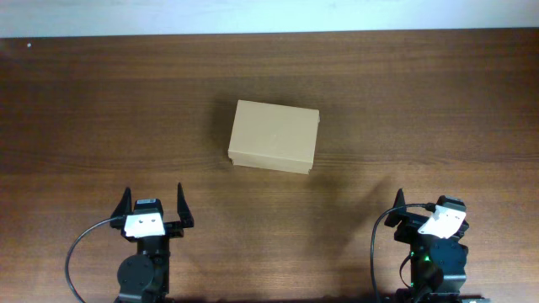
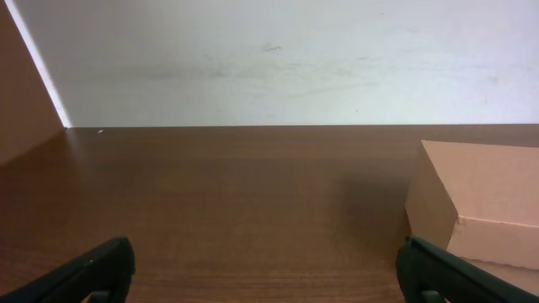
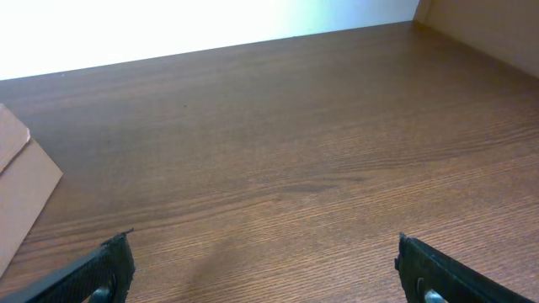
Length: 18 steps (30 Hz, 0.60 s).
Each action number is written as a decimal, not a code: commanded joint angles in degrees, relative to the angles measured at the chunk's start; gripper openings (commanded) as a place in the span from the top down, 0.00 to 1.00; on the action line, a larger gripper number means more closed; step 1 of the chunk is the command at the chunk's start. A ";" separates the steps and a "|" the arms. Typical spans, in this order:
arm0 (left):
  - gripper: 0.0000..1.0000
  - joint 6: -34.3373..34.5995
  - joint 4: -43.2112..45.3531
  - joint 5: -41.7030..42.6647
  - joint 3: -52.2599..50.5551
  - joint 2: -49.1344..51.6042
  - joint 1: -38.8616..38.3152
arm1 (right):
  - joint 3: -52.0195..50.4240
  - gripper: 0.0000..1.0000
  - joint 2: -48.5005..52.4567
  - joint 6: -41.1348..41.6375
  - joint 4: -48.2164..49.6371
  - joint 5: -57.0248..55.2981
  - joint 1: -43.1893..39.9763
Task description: Pack container
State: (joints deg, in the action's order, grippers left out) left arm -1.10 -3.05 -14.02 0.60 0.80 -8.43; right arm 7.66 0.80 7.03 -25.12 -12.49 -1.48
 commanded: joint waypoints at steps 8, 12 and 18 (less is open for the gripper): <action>0.00 -0.66 -0.26 -0.79 -0.13 -0.50 0.35 | -0.42 0.01 -0.66 -0.37 0.07 0.26 -0.44; 0.00 -0.66 -0.24 -0.81 -0.13 -0.50 0.35 | -0.42 0.01 -0.66 -0.35 0.07 0.26 -0.44; 0.00 -0.66 -0.24 -0.79 -0.11 -0.50 0.35 | -0.42 0.01 -0.66 -0.37 0.07 0.26 -0.44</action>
State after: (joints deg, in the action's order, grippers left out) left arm -1.10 -3.05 -14.02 0.60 0.80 -8.43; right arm 7.66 0.80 7.03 -25.12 -12.49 -1.48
